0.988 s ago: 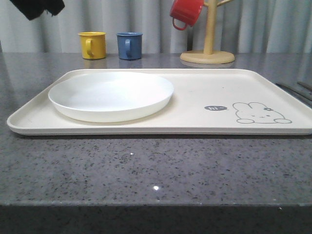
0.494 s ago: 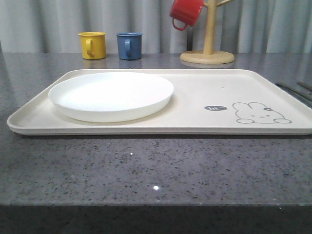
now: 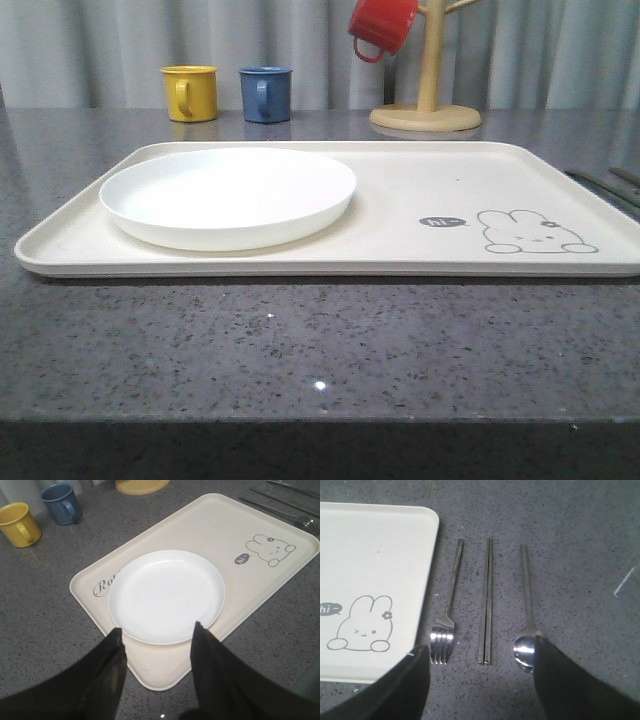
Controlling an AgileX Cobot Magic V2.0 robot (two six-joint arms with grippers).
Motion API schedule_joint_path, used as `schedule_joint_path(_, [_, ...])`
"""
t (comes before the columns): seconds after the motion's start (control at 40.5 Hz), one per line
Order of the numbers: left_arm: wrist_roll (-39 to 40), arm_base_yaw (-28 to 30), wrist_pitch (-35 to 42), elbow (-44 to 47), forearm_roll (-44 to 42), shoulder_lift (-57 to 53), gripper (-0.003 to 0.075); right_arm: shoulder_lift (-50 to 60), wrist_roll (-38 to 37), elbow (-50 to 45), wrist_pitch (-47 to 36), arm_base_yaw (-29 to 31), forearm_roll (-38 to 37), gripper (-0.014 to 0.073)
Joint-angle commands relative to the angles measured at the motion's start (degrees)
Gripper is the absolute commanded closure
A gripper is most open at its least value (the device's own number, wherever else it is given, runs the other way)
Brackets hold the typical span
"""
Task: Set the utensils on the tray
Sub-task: 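Lower the right gripper toward the fork beside the tray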
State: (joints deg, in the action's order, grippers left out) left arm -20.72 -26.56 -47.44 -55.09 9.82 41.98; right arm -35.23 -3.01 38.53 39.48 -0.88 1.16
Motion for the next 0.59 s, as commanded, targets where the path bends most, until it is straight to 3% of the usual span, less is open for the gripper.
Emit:
schedule_joint_path(0.0, [0.30,-0.43,4.41,-1.28,0.64,-0.20,0.0418,-0.30,0.34,1.37,-3.58,0.28,-0.77,0.0117])
schedule_joint_path(0.568, [0.30,-0.43,4.41,-1.28,0.64,-0.20,0.0428,-0.30,0.34,1.37,-3.58,0.28,-0.77,0.0117])
